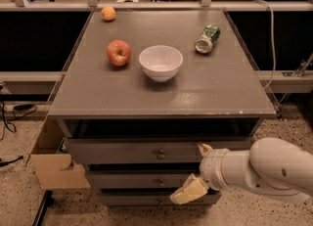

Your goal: Close top drawer

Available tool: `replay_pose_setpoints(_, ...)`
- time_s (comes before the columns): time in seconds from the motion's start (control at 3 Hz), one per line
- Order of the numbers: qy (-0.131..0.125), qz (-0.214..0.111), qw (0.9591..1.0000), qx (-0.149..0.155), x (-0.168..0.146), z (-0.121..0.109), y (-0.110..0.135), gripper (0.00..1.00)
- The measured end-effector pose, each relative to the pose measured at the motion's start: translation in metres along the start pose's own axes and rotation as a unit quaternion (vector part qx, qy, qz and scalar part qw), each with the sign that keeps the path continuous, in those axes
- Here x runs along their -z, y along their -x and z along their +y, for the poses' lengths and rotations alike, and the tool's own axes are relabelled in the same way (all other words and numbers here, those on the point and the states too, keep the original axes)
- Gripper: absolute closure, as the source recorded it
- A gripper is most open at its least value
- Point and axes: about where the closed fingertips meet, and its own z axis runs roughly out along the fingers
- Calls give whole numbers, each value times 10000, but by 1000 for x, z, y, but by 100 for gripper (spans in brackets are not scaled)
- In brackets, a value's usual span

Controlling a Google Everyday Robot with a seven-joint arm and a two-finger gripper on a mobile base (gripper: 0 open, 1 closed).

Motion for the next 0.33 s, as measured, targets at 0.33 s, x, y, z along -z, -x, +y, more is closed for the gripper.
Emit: replay_pose_setpoints(0.33,0,0,10000,0,0,0,0,0)
